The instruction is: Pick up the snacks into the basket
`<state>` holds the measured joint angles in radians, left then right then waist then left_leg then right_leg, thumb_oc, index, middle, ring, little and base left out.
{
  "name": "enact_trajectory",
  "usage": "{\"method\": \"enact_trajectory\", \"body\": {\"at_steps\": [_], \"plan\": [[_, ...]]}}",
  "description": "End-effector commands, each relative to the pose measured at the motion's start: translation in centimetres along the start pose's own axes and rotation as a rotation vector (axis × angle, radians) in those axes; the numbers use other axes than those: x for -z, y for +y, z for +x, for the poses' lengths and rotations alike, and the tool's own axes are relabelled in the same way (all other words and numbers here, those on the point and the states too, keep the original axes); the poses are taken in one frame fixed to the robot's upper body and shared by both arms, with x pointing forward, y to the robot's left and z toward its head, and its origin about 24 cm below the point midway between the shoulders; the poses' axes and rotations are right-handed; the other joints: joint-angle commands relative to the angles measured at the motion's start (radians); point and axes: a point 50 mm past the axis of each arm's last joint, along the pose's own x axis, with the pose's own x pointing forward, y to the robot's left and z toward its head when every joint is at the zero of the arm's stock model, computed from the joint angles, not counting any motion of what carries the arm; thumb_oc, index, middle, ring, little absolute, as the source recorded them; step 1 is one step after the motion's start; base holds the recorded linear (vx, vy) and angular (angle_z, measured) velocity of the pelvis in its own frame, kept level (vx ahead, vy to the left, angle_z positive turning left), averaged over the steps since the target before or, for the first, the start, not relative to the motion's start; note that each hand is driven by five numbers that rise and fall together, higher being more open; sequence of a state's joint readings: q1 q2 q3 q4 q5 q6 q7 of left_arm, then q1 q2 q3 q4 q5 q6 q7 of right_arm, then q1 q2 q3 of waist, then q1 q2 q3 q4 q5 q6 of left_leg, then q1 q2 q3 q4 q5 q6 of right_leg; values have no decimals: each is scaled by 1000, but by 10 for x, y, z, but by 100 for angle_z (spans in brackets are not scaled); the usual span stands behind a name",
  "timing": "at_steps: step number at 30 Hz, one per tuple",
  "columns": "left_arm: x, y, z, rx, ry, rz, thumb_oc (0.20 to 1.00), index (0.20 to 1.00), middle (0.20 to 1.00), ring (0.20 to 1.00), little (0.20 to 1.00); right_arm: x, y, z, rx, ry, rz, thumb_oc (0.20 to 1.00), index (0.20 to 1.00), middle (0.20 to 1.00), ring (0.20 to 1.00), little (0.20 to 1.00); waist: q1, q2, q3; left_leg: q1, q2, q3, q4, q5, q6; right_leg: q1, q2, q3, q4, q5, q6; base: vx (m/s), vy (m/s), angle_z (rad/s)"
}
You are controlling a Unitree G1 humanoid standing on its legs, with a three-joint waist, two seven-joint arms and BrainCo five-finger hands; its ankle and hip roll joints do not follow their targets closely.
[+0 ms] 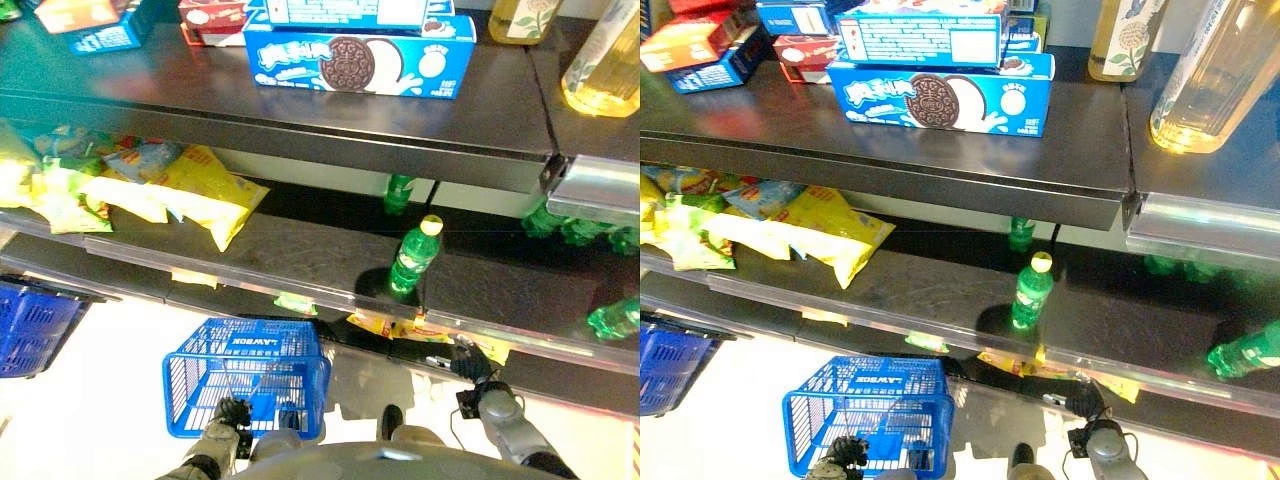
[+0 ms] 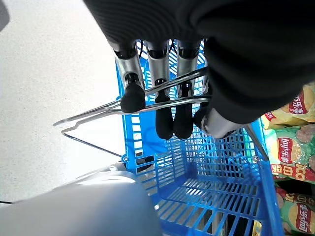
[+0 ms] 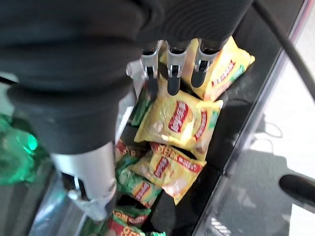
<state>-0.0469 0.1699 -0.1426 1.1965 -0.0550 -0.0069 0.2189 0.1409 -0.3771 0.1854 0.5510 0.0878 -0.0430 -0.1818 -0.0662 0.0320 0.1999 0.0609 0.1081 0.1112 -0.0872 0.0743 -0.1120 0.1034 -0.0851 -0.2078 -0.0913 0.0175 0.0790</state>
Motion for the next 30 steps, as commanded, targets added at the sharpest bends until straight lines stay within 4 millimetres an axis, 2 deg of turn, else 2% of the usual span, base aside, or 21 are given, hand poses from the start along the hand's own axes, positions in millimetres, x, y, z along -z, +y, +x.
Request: {"method": "enact_trajectory", "body": {"at_steps": [1, 7, 8, 15, 21, 23, 24, 26, 30], "plan": [[3, 3, 2, -18, 40, 8, 200, 200, 200, 200, 200, -44, -12, -1, 12, -235, 4, 1000, 1000, 1000, 1000, 1000, -3, -59, 0, 19, -51, 8, 0, -68, 38, -31, -32, 92, 4, 35, 64, 16, 11, -11], [4, 2, 2, -25, 50, -10, 200, 200, 200, 200, 200, -60, -22, -13, 18, -331, -6, 1000, 1000, 1000, 1000, 1000, -12, -61, -14, 29, -49, 21, 0, -75, 39, -30, -30, 103, 4, 33, 66, 16, 5, -10], [5, 2, 1, -26, 51, 33, 200, 200, 200, 200, 200, -67, -26, -18, 26, -373, -5, 1000, 1000, 1000, 1000, 1000, -17, -62, -15, 33, -48, 27, 0, -76, 40, -30, -30, 109, 4, 33, 67, 5, 7, -6], [6, 2, 1, -52, 57, 67, 200, 200, 200, 200, 200, -82, -37, -35, 57, -474, 44, 1000, 1000, 1000, 1000, 1000, -28, -66, -25, 45, -46, 43, 0, -84, 42, -29, -29, 126, 4, 31, 69, 10, 9, -8], [-5, -2, 1, -55, -18, 202, 200, 200, 200, 200, 200, -96, -42, -27, 116, -509, 69, 1000, 1000, 1000, 1000, 1000, -25, -69, -21, 40, -49, 46, 0, -87, 46, -38, -31, 132, 4, 36, 73, -5, 11, -5], [-11, -3, 1, -59, -56, 244, 200, 200, 200, 200, 200, -118, -46, -15, 157, -558, 34, 1000, 1000, 1000, 1000, 1000, -12, -71, -8, 26, -51, 44, 0, -82, 47, -51, -34, 129, 4, 42, 75, -40, -3, -4], [-12, -3, 1, -60, -56, 243, 200, 200, 200, 200, 200, -119, -46, -15, 158, -560, 34, 1000, 1000, 1000, 1000, 1000, -13, -71, -7, 26, -51, 44, 0, -82, 47, -52, -34, 129, 4, 43, 75, -67, -1, -2], [-19, -2, 2, -65, -90, 290, 200, 200, 200, 200, 200, -146, -48, -2, 184, -607, 13, 1000, 1000, 1000, 1000, 1000, 5, -73, 16, -2, -55, 35, 0, -72, 49, -74, -38, 122, 4, 54, 76, -109, -4, 0], [-30, -1, 3, -81, -120, 308, 200, 200, 200, 200, 200, -181, -48, 11, 204, -665, 4, 1000, 1000, 1000, 1000, 1000, 24, -71, 53, -54, -60, 18, 0, -51, 50, -115, -43, 110, 4, 74, 76, -117, -3, 4]]}}
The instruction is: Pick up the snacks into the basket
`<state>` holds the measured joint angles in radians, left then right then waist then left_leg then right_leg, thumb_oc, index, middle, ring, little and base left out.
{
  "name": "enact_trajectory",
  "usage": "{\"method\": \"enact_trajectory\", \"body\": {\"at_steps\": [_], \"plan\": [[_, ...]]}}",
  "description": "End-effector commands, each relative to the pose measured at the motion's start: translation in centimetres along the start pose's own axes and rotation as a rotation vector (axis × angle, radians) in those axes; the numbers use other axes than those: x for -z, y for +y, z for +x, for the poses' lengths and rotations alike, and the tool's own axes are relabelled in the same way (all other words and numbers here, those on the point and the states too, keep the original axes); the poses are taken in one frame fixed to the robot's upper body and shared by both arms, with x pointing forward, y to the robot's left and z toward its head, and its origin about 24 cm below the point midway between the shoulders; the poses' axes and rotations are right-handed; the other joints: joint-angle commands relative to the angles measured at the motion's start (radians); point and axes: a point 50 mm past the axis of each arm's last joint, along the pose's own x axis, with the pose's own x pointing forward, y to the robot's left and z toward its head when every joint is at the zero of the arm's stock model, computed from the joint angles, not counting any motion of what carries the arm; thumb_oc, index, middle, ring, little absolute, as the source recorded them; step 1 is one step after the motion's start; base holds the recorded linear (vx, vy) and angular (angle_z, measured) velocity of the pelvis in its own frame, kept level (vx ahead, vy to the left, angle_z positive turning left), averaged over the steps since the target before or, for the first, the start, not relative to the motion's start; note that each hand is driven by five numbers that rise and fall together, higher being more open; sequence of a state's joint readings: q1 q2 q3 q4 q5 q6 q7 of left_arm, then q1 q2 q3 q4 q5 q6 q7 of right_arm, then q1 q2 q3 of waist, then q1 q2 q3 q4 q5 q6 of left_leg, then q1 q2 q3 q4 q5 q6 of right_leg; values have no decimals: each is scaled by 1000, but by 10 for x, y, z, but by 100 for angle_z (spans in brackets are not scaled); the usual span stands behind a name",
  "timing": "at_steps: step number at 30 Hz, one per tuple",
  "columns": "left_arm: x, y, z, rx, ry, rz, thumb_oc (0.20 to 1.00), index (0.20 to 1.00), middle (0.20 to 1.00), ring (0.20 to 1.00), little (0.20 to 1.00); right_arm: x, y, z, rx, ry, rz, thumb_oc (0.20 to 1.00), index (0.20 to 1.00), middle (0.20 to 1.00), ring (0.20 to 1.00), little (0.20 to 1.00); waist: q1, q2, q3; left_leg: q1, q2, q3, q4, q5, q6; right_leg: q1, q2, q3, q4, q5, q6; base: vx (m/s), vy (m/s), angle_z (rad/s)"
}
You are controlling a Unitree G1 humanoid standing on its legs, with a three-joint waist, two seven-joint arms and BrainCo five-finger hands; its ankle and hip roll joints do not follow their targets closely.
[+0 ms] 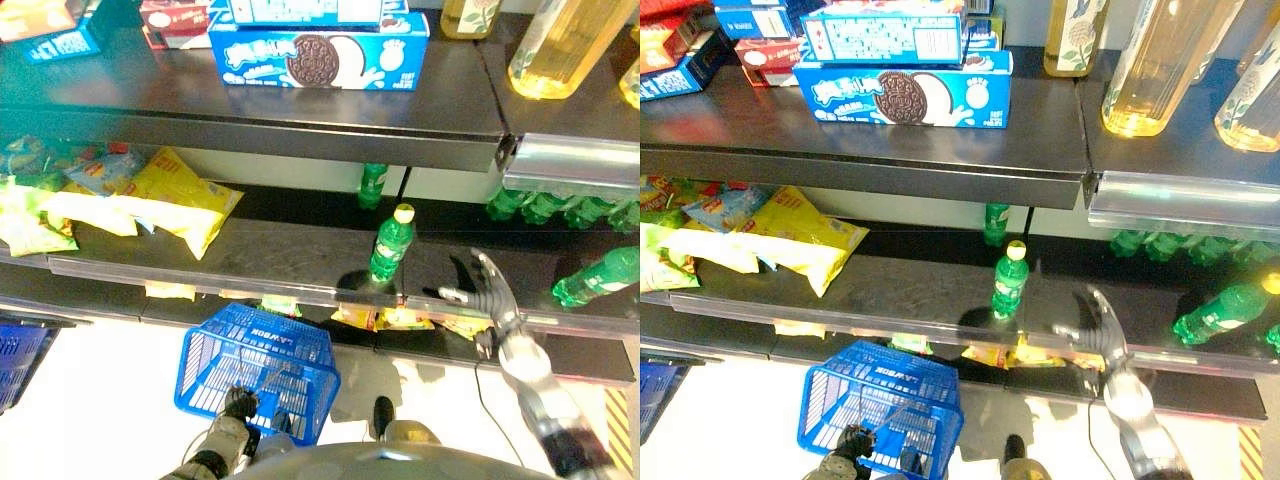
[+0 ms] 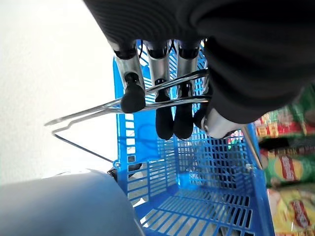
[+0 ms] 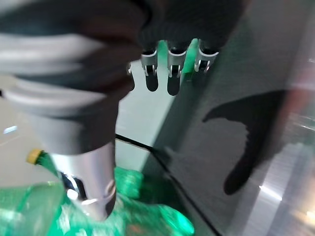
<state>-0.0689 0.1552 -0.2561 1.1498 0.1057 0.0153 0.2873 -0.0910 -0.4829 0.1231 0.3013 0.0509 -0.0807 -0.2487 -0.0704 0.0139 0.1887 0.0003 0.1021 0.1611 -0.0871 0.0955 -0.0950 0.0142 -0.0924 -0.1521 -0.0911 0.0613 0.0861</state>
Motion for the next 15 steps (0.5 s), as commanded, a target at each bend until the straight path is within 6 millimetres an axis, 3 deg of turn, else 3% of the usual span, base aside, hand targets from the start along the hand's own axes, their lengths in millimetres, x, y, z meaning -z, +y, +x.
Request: {"method": "enact_trajectory", "body": {"at_steps": [1, 5, 15], "plan": [[-8, 15, 6, -63, -8, 70, 200, 200, 200, 200, 200, -42, -1, 23, 45, -157, 20, 1000, 1000, 1000, 1000, 1000, 35, -51, 70, -4, -57, -35, 0, -68, 33, -34, -36, 52, 4, 34, 69, -95, 10, 9], [-16, 14, 6, -73, -35, 68, 200, 200, 200, 200, 200, -64, 10, 40, 18, -197, 62, 1000, 1000, 1000, 1000, 1000, 53, -43, 87, -31, -64, -45, 0, -56, 35, -55, -42, 42, 4, 44, 68, -48, 5, 9], [-25, 10, 6, -65, -75, 88, 200, 200, 200, 200, 200, -77, 32, 64, -41, -159, 53, 1000, 1000, 1000, 1000, 1000, 85, -20, 116, -59, -80, -64, 0, -45, 40, -70, -54, 26, 4, 50, 66, -24, 9, 8]]}}
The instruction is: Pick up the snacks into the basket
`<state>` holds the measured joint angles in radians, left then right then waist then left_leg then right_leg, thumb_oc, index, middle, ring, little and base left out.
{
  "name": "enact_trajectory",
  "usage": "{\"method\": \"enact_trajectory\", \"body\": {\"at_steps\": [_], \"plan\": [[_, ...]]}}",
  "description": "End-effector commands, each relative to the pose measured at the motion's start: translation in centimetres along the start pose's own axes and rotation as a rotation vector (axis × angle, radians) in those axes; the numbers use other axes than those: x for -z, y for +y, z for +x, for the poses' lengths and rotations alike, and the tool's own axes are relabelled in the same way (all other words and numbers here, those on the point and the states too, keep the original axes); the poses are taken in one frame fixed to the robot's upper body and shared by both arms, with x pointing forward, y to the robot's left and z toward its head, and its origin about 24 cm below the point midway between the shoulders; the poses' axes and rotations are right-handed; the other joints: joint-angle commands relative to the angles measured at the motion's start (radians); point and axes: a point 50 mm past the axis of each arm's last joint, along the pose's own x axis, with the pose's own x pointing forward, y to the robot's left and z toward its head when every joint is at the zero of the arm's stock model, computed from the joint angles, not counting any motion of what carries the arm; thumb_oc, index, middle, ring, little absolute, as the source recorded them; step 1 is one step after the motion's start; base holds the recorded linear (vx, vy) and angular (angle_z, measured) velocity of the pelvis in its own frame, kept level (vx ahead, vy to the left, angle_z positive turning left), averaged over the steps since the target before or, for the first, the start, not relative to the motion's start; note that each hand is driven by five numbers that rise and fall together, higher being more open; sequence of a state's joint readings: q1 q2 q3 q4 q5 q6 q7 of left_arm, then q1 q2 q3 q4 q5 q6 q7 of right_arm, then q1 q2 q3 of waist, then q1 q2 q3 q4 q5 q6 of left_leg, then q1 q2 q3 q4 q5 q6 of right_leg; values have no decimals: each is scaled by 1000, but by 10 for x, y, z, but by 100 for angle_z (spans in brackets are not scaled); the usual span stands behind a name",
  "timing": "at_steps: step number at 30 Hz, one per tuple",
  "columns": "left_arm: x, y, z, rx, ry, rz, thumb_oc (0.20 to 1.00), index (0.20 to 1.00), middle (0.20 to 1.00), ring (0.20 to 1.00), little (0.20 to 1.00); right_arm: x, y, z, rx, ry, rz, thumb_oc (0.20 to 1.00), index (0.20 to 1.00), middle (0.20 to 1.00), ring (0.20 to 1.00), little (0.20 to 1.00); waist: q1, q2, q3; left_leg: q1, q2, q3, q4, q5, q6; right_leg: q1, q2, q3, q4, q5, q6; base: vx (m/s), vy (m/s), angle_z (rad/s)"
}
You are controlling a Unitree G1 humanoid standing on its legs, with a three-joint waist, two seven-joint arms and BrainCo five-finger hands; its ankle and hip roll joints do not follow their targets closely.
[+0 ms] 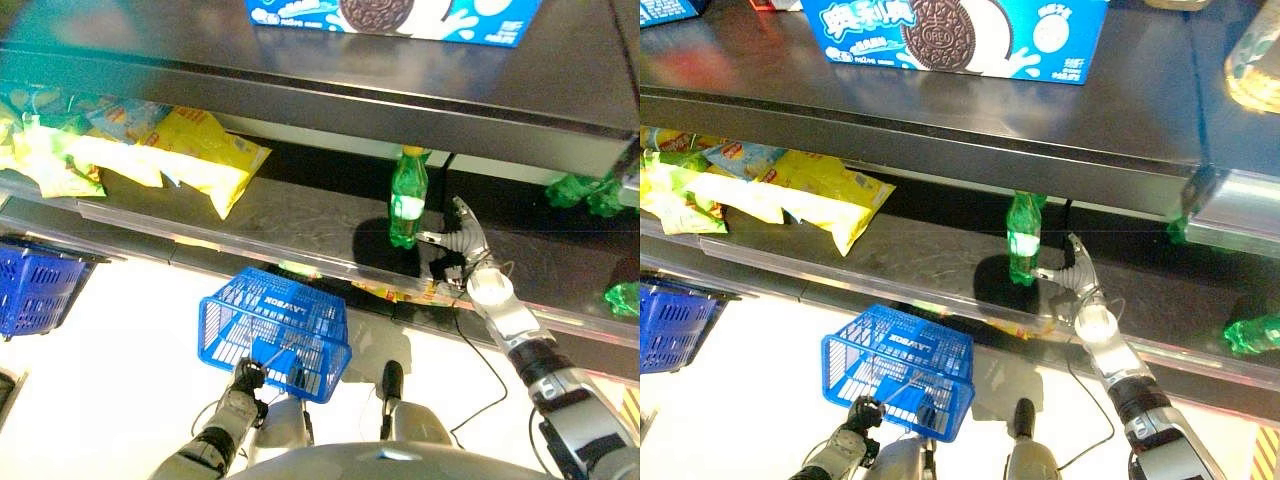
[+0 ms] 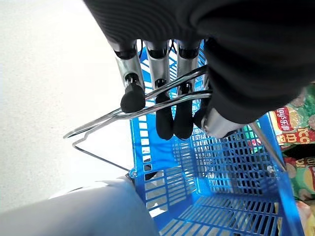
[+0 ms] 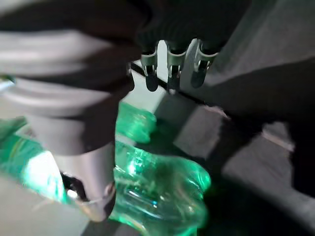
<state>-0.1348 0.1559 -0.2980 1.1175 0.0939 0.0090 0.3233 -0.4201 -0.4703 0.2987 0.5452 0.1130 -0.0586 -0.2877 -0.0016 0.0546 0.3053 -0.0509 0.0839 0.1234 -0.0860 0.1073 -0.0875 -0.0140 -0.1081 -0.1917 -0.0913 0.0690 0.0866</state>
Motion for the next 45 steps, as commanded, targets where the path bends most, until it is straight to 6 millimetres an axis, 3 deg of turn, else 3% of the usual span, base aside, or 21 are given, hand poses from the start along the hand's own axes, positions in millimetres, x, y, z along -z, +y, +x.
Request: {"method": "enact_trajectory", "body": {"at_steps": [1, 7, 17, 23, 31, 32, 35, 37, 38, 45], "plan": [[9, 4, 1, -19, 31, 82, 200, 200, 200, 200, 200, -35, 5, 15, 6, -109, 66, 1000, 1000, 1000, 1000, 1000, 18, -59, 4, -11, -63, -28, -1, -55, 32, -45, -39, 65, 4, 44, 65, -27, 18, 9], [3, 5, 2, -31, 21, 65, 200, 200, 200, 200, 200, -38, 10, 13, -2, -114, 128, 1000, 1000, 1000, 1000, 1000, 23, -43, 24, -38, -71, -42, -1, -42, 34, -67, -43, 54, 6, 52, 64, -23, 15, 6], [6, 4, 2, -41, 34, 79, 219, 219, 219, 219, 219, -22, 21, 0, -14, -77, 160, 1000, 1000, 1000, 1000, 1000, 18, -40, 21, -26, -74, -47, -1, -52, 37, -50, -48, 47, 5, 42, 64, 0, 0, 0], [7, 5, 2, -49, 37, 105, 235, 235, 235, 235, 235, -34, 15, -1, 0, -142, 58, 1000, 1000, 1000, 1000, 1000, 16, -45, 17, -24, -73, -45, -1, -55, 38, -51, -48, 49, 5, 40, 65, 0, 0, 0], [6, 5, 2, -40, 30, 133, 200, 200, 200, 200, 200, -80, 12, 21, 16, -230, 46, 1000, 1000, 1000, 1000, 1000, 29, -60, 17, -28, -74, -48, -1, -54, 42, -59, -48, 47, 8, 47, 65, 0, 0, 0], [7, 7, 3, -41, 33, 134, 200, 200, 200, 200, 200, -95, 9, 31, 17, -249, 6, 1000, 1000, 1000, 1000, 1000, 36, -69, 18, -30, -74, -49, -1, -52, 43, -63, -47, 47, 10, 49, 64, 0, 0, 0], [8, 12, 4, -47, 40, 136, 200, 200, 200, 200, 200, -120, -1, 48, 40, -271, -71, 1000, 1000, 1000, 1000, 1000, 48, -86, 23, -36, -73, -53, -1, -47, 44, -68, -45, 44, 14, 52, 62, -3, -3, 2], [8, 14, 4, -51, 40, 134, 200, 200, 200, 200, 200, -126, -5, 53, 50, -265, -88, 1000, 1000, 1000, 1000, 1000, 52, -93, 25, -39, -72, -56, -1, -45, 44, -70, -44, 43, 17, 52, 62, -7, -5, 6], [9, 18, 5, -62, 50, 125, 200, 200, 200, 200, 200, -140, -8, 60, 58, -278, -114, 1000, 1000, 1000, 1000, 1000, 61, -105, 29, -46, -71, -60, -1, -41, 44, -76, -43, 41, 19, 52, 60, 0, 0, 0], [11, 28, 8, -93, 78, 89, 200, 200, 200, 200, 200, -165, -19, 74, 89, -266, -140, 1000, 1000, 1000, 1000, 1000, 95, -142, 51, -72, -71, -81, -1, -27, 46, -93, -42, 22, 37, 45, 57, 4, -7, 9]]}}
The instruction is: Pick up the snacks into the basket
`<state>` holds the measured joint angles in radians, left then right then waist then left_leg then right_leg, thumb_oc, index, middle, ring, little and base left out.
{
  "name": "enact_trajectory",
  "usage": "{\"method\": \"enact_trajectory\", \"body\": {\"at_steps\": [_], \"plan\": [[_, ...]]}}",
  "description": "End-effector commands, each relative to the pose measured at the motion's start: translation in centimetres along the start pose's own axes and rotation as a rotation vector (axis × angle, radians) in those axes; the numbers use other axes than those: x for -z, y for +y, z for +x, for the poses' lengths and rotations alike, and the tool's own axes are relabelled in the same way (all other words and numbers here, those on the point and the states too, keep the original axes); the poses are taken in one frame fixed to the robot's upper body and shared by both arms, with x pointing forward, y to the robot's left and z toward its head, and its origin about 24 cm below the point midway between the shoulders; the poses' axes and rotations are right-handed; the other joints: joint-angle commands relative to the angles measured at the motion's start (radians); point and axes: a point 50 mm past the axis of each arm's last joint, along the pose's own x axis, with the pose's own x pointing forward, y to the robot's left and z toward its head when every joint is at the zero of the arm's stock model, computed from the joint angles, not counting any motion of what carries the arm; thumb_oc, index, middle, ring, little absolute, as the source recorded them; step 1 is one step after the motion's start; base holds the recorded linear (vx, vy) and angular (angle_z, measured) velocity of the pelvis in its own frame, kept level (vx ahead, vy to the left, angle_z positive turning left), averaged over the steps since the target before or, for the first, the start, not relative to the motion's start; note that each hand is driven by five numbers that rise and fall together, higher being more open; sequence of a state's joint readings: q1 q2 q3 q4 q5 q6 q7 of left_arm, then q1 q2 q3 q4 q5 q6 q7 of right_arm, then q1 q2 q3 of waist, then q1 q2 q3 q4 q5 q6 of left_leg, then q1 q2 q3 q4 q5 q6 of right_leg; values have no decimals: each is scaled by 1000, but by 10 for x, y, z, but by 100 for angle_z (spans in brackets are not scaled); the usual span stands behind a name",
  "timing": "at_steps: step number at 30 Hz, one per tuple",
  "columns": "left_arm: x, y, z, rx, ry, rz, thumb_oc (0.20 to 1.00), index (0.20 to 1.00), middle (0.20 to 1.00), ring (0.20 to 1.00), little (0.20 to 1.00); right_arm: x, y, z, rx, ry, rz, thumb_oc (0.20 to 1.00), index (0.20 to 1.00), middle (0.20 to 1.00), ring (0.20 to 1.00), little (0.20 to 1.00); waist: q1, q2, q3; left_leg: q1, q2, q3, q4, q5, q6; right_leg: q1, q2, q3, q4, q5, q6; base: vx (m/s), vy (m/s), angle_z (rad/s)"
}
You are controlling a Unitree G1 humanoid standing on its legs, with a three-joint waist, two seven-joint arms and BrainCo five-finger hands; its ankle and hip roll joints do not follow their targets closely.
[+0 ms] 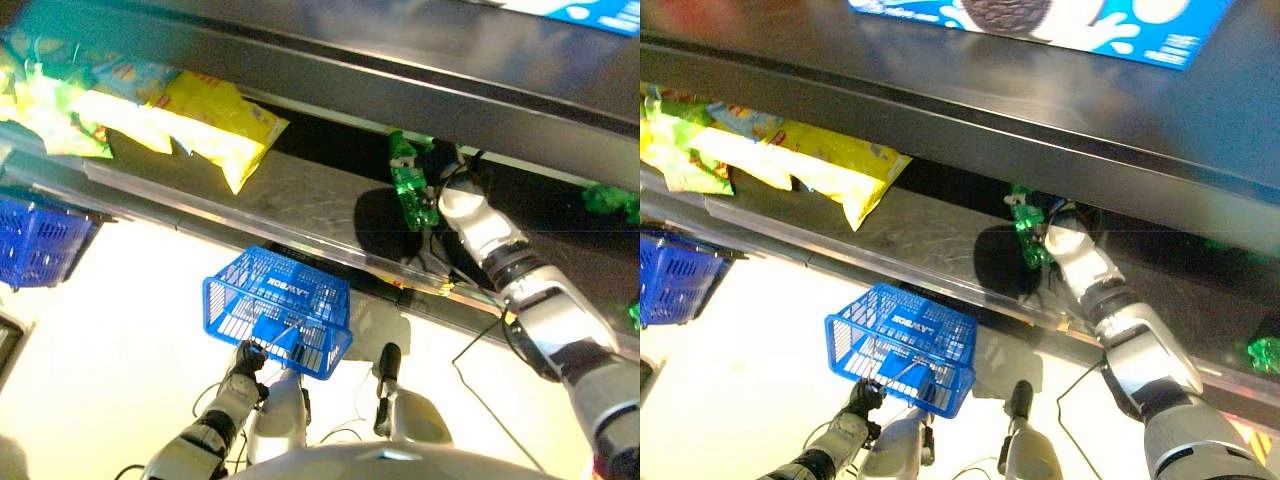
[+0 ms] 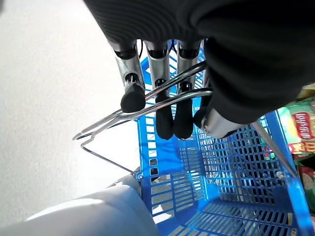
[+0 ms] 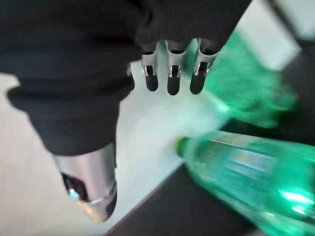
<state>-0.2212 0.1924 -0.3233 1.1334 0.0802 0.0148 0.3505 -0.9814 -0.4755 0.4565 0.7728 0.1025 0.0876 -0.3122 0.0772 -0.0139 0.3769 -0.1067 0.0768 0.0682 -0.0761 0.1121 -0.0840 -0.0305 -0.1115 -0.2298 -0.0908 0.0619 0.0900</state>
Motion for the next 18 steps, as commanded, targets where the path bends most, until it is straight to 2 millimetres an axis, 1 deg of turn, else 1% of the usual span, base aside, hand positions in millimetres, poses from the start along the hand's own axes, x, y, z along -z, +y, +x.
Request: {"method": "enact_trajectory", "body": {"at_steps": [1, 5, 6, 8, 9, 10, 13, 15, 16, 17, 18], "plan": [[36, 8, -3, -30, 142, 58, 200, 200, 200, 200, 200, -26, -6, 13, 22, -43, 18, 1000, 1000, 1000, 1000, 1000, 27, -85, -13, -27, -64, -33, -8, -29, 44, -82, -39, 55, 43, 51, 53, 15, -2, 22], [30, 12, 0, -47, 134, 46, 200, 200, 200, 200, 200, -25, -6, 18, 37, -1, 24, 1000, 1000, 1000, 1000, 1000, 43, -98, 1, -46, -68, -45, 1, -27, 47, -90, -41, 47, 52, 48, 52, 11, 6, 11], [28, 14, 1, -57, 132, 45, 200, 200, 200, 200, 200, -23, -6, 19, 44, 21, 19, 1000, 1000, 1000, 1000, 1000, 53, -105, 8, -62, -70, -53, 4, -25, 48, -95, -41, 42, 50, 49, 53, 8, 11, 16], [27, 15, 1, -61, 131, 39, 200, 200, 200, 200, 200, -20, -6, 20, 46, 39, 10, 1000, 1000, 1000, 1000, 1000, 56, -107, 10, -68, -71, -57, 5, -24, 49, -96, -41, 39, 49, 49, 53, 13, 17, 19], [25, 15, 2, -65, 128, 30, 200, 200, 200, 200, 200, -15, -7, 20, 52, 63, 7, 1000, 1000, 1000, 1000, 1000, 61, -109, 15, -74, -71, -61, 7, -22, 49, -97, -42, 34, 49, 49, 54, 16, 16, 17], [22, 16, 2, -73, 126, 12, 200, 200, 200, 200, 200, -6, -8, 19, 63, 101, 23, 1000, 1000, 1000, 1000, 1000, 70, -112, 23, -85, -73, -67, 10, -20, 50, -101, -42, 28, 48, 49, 55, 20, 21, 15], [16, 15, 4, -81, 118, -18, 200, 200, 200, 200, 200, 16, -7, 14, 98, 191, 100, 1000, 1000, 1000, 1000, 1000, 76, -111, 31, -97, -77, -72, 18, -23, 53, -103, -46, 20, 51, 46, 56, 15, 26, 13], [12, 13, 4, -82, 111, -37, 200, 200, 200, 200, 200, 32, -1, 6, 120, 246, 189, 1000, 1000, 1000, 1000, 1000, 78, -108, 37, -105, -82, -75, 24, -27, 56, -104, -48, 18, 53, 44, 58, -1, 24, 5], [12, 13, 4, -82, 111, -37, 200, 200, 200, 200, 200, 32, -1, 6, 120, 246, 189, 1000, 1000, 1000, 1000, 1000, 78, -108, 36, -105, -82, -75, 24, -27, 56, -104, -48, 18, 53, 44, 58, 0, 27, 4], [10, 10, 3, -84, 110, -48, 200, 200, 200, 200, 200, 51, 8, -4, 135, 307, 242, 1000, 1000, 1000, 1000, 1000, 76, -104, 40, -107, -85, -78, 26, -31, 58, -105, -51, 16, 54, 42, 58, 3, 33, 1], [7, 9, 3, -86, 105, -56, 200, 200, 200, 200, 200, 60, 14, -10, 135, 339, 263, 1000, 1000, 1000, 1000, 1000, 74, -101, 42, -107, -87, -78, 27, -32, 60, -106, -52, 16, 55, 42, 59, 1, 47, 3]]}}
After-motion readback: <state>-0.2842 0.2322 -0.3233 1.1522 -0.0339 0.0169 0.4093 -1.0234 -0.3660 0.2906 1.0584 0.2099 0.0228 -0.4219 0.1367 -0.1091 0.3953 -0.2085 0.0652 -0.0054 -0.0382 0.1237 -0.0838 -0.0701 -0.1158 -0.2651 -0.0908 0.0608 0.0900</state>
